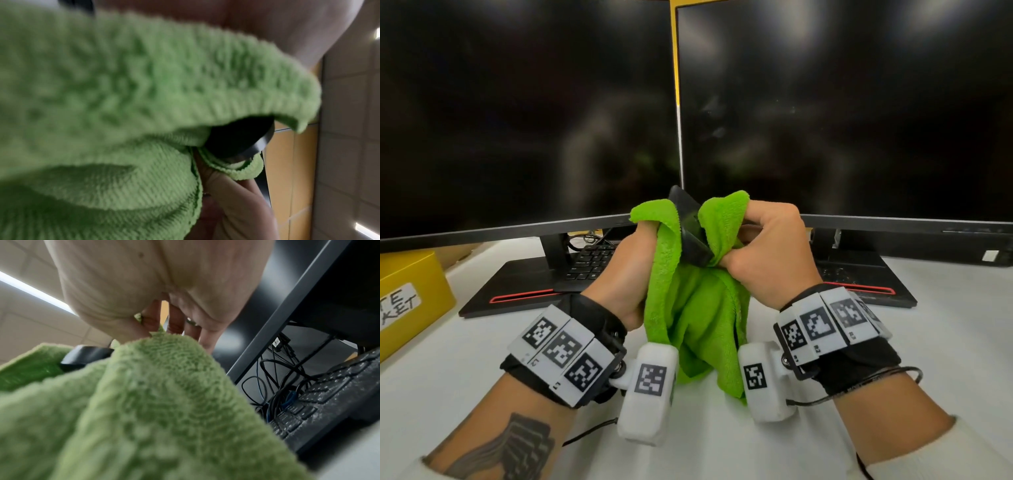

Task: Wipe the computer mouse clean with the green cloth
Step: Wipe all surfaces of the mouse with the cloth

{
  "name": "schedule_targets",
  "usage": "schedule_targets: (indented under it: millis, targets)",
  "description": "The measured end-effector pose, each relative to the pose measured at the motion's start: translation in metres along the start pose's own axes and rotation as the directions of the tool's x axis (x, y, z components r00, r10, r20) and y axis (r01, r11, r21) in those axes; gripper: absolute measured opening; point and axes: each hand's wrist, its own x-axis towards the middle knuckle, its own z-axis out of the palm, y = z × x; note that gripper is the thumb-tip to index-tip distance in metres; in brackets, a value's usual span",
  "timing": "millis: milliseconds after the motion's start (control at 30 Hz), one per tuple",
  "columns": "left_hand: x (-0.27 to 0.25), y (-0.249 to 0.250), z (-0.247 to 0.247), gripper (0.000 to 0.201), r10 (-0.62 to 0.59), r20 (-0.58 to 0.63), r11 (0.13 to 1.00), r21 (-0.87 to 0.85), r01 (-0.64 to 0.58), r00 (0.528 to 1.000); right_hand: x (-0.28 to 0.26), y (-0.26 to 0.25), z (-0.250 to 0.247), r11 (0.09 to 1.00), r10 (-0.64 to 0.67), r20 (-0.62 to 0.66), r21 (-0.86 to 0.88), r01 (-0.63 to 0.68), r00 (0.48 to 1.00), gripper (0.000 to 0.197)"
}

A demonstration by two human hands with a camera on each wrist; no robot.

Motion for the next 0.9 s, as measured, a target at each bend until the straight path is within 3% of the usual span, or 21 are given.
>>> schedule_targets:
  millis: [233,333,400,467,533,767,900]
  targets:
    - [-0.004,0.006,0.001,0.047,-0.002,0.168,0.981,-0.19,0.034,0.986,-0.005,-0.017,0.005,0.998,-0.043,0.142,0.047,0.036,0.989,0.031]
    - [-0.004,0.008,0.003,0.057,-0.021,0.143,0.977,-0.205,0.051,0.99,-0.007,-0.018,0.011,0.995,-0.024,0.168,0.102,0.007,0.986,0.033]
    - [-0.006,0.007,0.005,0.059,-0.015,0.105,0.983,-0.18,0.034,0.994,-0.008,-0.02,0.011,0.994,-0.013,0.148,0.109,-0.003,0.989,0.031]
    - [-0.01,0.008,0.007,0.042,-0.003,0.097,0.988,-0.153,0.018,0.995,-0.007,-0.021,0.011,0.992,-0.019,0.107,0.127,0.005,0.994,0.028]
    - [-0.013,0.009,0.01,0.037,-0.003,0.098,0.988,-0.154,0.018,0.995,-0.006,-0.02,0.009,0.984,-0.022,0.07,0.178,0.009,0.997,0.026]
    - [-0.016,0.007,0.015,0.061,-0.007,0.081,0.995,-0.097,0.015,0.997,-0.004,-0.013,0.008,0.984,0.044,-0.008,0.173,-0.042,0.999,0.022]
    - [-0.013,0.004,0.014,0.06,0.1,0.051,0.994,0.033,-0.102,0.994,-0.002,-0.016,0.005,0.953,0.201,-0.01,0.233,-0.193,0.98,0.027]
